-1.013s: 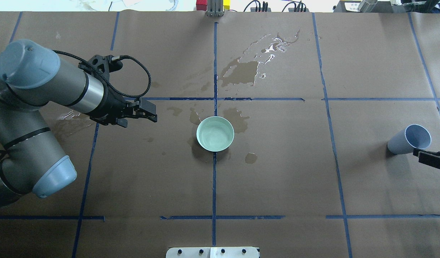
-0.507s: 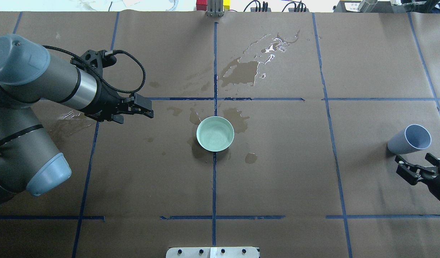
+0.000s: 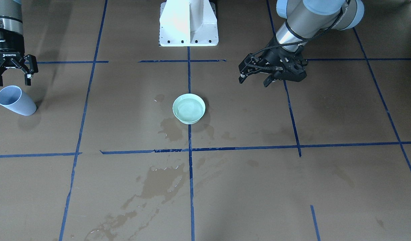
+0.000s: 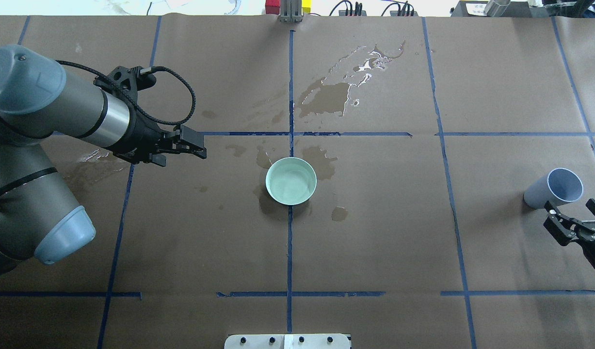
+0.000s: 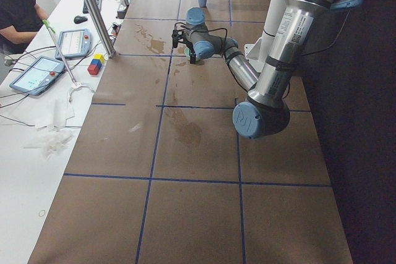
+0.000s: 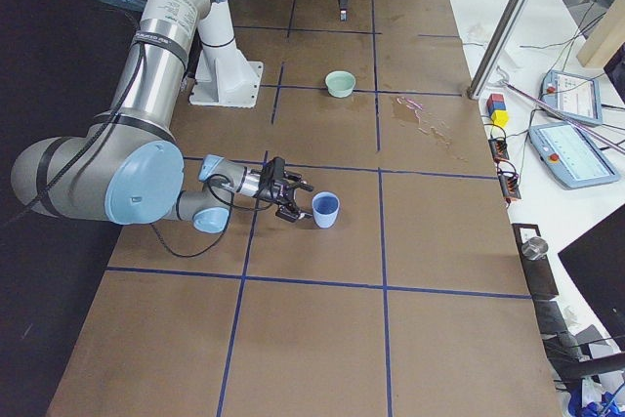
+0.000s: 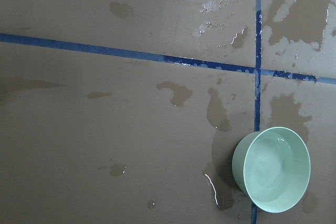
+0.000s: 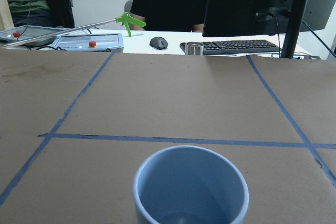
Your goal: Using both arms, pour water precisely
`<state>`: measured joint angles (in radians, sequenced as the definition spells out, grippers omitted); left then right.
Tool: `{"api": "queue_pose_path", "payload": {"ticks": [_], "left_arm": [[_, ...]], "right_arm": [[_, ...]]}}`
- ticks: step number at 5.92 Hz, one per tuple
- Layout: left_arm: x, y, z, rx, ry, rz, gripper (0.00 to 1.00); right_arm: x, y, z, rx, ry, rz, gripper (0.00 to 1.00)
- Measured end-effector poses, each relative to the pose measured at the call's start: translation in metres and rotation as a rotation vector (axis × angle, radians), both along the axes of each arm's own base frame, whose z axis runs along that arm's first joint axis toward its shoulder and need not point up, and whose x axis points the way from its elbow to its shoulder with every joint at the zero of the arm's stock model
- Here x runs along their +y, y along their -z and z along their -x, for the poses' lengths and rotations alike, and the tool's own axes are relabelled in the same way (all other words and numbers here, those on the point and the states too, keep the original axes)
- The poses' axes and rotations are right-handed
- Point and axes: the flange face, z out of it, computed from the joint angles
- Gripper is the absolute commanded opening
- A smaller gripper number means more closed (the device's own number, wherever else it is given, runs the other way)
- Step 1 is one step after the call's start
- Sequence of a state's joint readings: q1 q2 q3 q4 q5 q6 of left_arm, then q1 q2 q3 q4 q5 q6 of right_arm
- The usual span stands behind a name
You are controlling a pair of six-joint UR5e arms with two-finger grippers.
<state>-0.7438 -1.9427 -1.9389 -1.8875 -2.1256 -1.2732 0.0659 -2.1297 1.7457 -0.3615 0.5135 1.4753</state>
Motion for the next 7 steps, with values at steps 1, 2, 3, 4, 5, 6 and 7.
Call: {"api": "queue_pose_path", "payload": {"ticks": [1, 2, 3, 4, 5, 6, 7], "left_arm": [[0.000, 0.000, 0.000, 0.000, 0.001, 0.000, 1.00], [0.000, 0.000, 0.000, -0.001, 0.001, 0.000, 1.00], [0.000, 0.000, 0.000, 0.000, 0.001, -0.001, 1.00], [0.000, 0.000, 0.000, 0.001, 0.000, -0.001, 1.00], [0.001, 0.000, 0.001, 0.001, 0.000, -0.001, 1.00], [0.001, 0.000, 0.001, 0.000, 0.000, 0.000, 1.00], [0.001, -0.002, 0.001, -0.002, 0.000, 0.002, 1.00]], "right_arm": [[-0.001, -0.005, 0.003, -0.014, -0.025, -0.012, 1.00], [-0.001, -0.008, 0.005, -0.013, -0.049, -0.033, 0.99], [-0.003, -0.014, 0.011, -0.007, -0.074, -0.057, 0.99], [-0.004, -0.020, 0.018, -0.003, -0.093, -0.077, 0.98], [-0.004, -0.022, 0.023, -0.004, -0.102, -0.086, 0.96], [-0.005, -0.022, 0.026, -0.003, -0.106, -0.092, 0.97], [-0.005, -0.023, 0.027, 0.002, -0.108, -0.096, 0.97]]}}
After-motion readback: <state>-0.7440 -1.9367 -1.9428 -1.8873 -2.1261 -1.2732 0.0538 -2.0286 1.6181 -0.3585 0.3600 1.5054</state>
